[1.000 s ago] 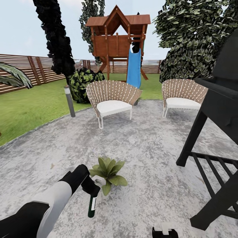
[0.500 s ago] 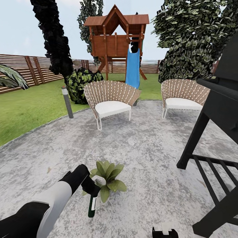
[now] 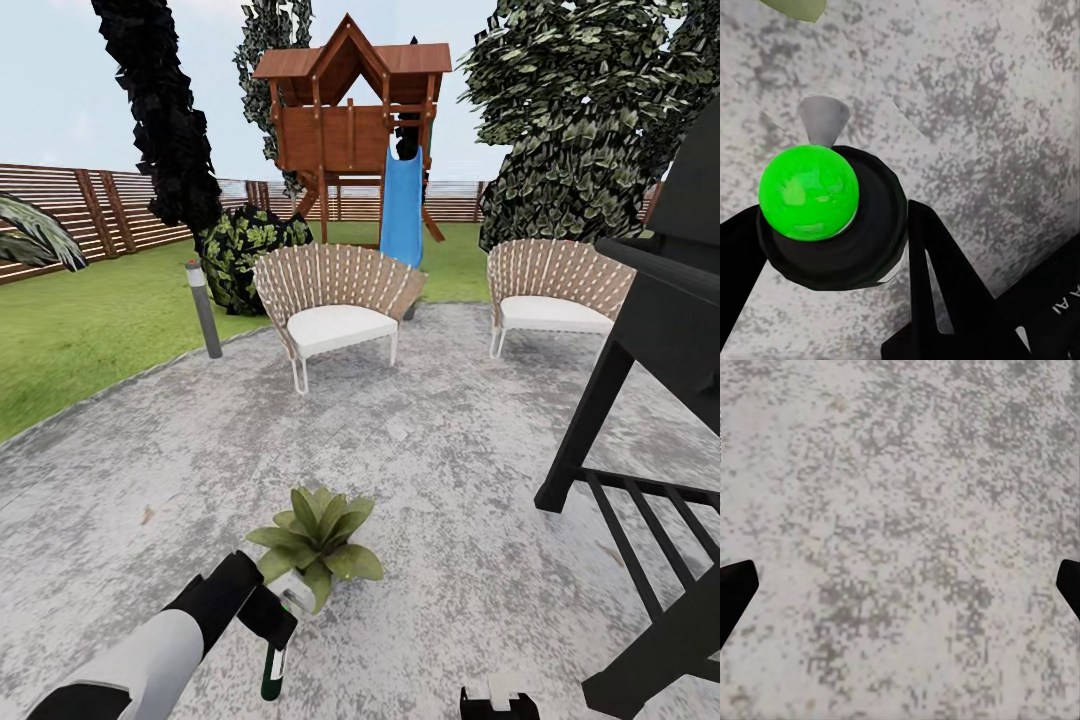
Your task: Pick up the pesticide atomizer in the garden and spray insectifuge to fully cover both potted plants in the garden.
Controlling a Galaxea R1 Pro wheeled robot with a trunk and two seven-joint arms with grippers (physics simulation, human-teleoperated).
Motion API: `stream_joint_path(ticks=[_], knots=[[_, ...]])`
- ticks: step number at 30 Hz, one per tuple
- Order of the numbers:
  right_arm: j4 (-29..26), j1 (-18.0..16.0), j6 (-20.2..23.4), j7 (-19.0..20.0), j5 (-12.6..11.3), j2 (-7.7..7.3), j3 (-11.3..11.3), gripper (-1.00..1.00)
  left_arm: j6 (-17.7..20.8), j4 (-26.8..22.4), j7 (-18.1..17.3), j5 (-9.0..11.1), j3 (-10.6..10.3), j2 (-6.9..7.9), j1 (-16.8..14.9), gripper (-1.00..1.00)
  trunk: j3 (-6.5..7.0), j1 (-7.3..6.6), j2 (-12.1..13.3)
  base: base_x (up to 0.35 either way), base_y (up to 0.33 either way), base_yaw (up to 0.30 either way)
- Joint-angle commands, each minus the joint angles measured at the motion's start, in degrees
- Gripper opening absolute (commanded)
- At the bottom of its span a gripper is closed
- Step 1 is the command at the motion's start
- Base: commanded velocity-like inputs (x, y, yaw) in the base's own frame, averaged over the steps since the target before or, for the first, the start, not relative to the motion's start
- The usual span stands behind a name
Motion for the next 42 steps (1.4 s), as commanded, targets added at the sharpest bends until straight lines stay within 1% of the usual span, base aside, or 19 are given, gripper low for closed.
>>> stream_joint_path(ticks=[1, 7, 9, 10, 11, 14, 16, 20, 26, 27, 31, 34, 35, 37, 38, 39, 42], knots=[[0.1, 0.0, -0.2, -0.1, 0.6, 0.03, -0.5, 1.00, 0.1, -0.1, -0.4, -0.5, -0.1, 0.00, 0.0, -1.00, -0.05, -0.01, 0.0, 0.000, 0.000, 0.000], [0.1, 0.0, -0.2, -0.1, 0.7, -0.04, -0.4, 1.00, 0.1, -0.3, -0.2, -0.5, 0.2, -0.23, 0.0, -1.00, -0.05, -0.01, 0.0, 0.000, 0.000, 0.000], [0.1, 0.0, -0.2, -0.1, 0.8, -0.04, -0.4, 1.00, 0.2, -0.9, 1.1, -0.5, 0.4, -0.52, 0.0, -1.00, -0.05, -0.01, 0.0, 0.000, 0.000, 0.000], [0.1, 0.0, -0.2, -0.1, 0.8, -0.05, -0.4, 1.00, 0.3, -2.0, 2.5, -0.4, 1.3, -0.71, 0.0, -1.00, -0.05, -0.01, 0.0, 0.000, 0.000, 0.000], [0.1, 0.0, -0.2, -0.1, 0.8, -0.05, -0.4, 1.00, 0.4, -3.2, 3.8, -0.3, 2.8, -0.82, 0.0, -1.00, -0.05, -0.01, 0.0, 0.000, 0.000, 0.000], [0.1, 0.0, -0.2, -0.1, 0.8, -0.06, -0.4, 1.00, 0.5, -4.7, 5.0, -0.1, 6.4, -0.73, 0.0, -1.00, -0.05, -0.01, 0.0, 0.000, 0.000, 0.000], [0.1, 0.0, -0.2, -0.1, 0.8, -0.06, -0.4, 1.00, 0.5, -5.0, 5.2, -0.1, 7.4, -0.47, 0.0, -1.00, -0.05, -0.01, 0.0, 0.000, 0.000, -0.077], [0.1, 0.0, -0.2, -0.1, 0.8, -0.02, -0.4, 1.00, 0.5, -5.1, 5.3, -0.3, 7.7, 0.08, 0.1, -1.00, -0.05, -0.01, 0.0, 0.000, 0.000, -0.186], [0.1, 0.0, -0.2, 0.1, 0.9, -0.02, -0.3, 1.00, 0.6, -4.5, 5.4, -0.4, 7.8, 0.21, 0.2, -1.00, -0.05, -0.01, 0.0, 0.060, -0.039, -0.026], [0.1, 0.0, -0.2, 0.1, 0.9, -0.04, -0.3, 1.00, 0.6, -4.5, 5.4, -0.3, 7.8, 0.23, 0.6, -1.00, -0.05, -0.01, 0.0, 0.021, -0.015, -0.001], [0.1, 0.0, -0.2, 0.1, 1.0, -0.06, -0.3, 1.00, 0.5, -5.0, 5.6, -0.3, 7.8, 0.31, 3.5, -1.00, -0.05, -0.01, 0.0, 0.006, -0.004, 0.000], [0.1, 0.0, -0.2, 0.1, 1.0, -0.06, -0.3, 1.00, 0.4, -4.8, 7.8, -0.2, 7.9, 0.73, 4.6, -1.00, -0.05, -0.01, 0.0, 0.000, 0.000, 0.000], [0.1, 0.0, -0.2, 0.0, 1.0, -0.06, -0.2, 1.00, 0.3, -4.8, 9.5, -0.1, 7.9, 1.07, 5.4, -1.00, -0.05, -0.01, 0.0, 0.000, 0.000, 0.000], [0.1, 0.0, -0.2, 0.0, 1.0, -0.06, -0.2, 1.00, 0.2, -5.0, 10.7, -0.1, 7.9, 1.24, 6.1, -1.00, -0.05, -0.01, 0.0, 0.013, 0.003, 0.000], [0.1, 0.0, -0.2, 0.0, 1.0, -0.06, -0.2, 1.00, 0.1, -5.1, 11.0, 0.2, 7.9, 1.26, 6.3, -1.00, -0.05, -0.01, 0.0, 0.129, 0.063, 0.000], [0.1, 0.0, -0.2, 0.0, 1.0, -0.06, -0.2, 1.00, 0.0, -5.2, 11.3, 1.2, 7.9, 1.14, 6.5, -1.00, -0.05, -0.01, 0.0, 0.259, 0.150, 0.000], [0.1, 0.0, -0.2, 0.0, 1.0, -0.06, -0.2, 1.00, 0.0, -5.3, 11.4, 2.5, 8.0, 1.12, 6.5, -1.00, -0.05, -0.01, 0.0, 0.138, 0.082, 0.000]])
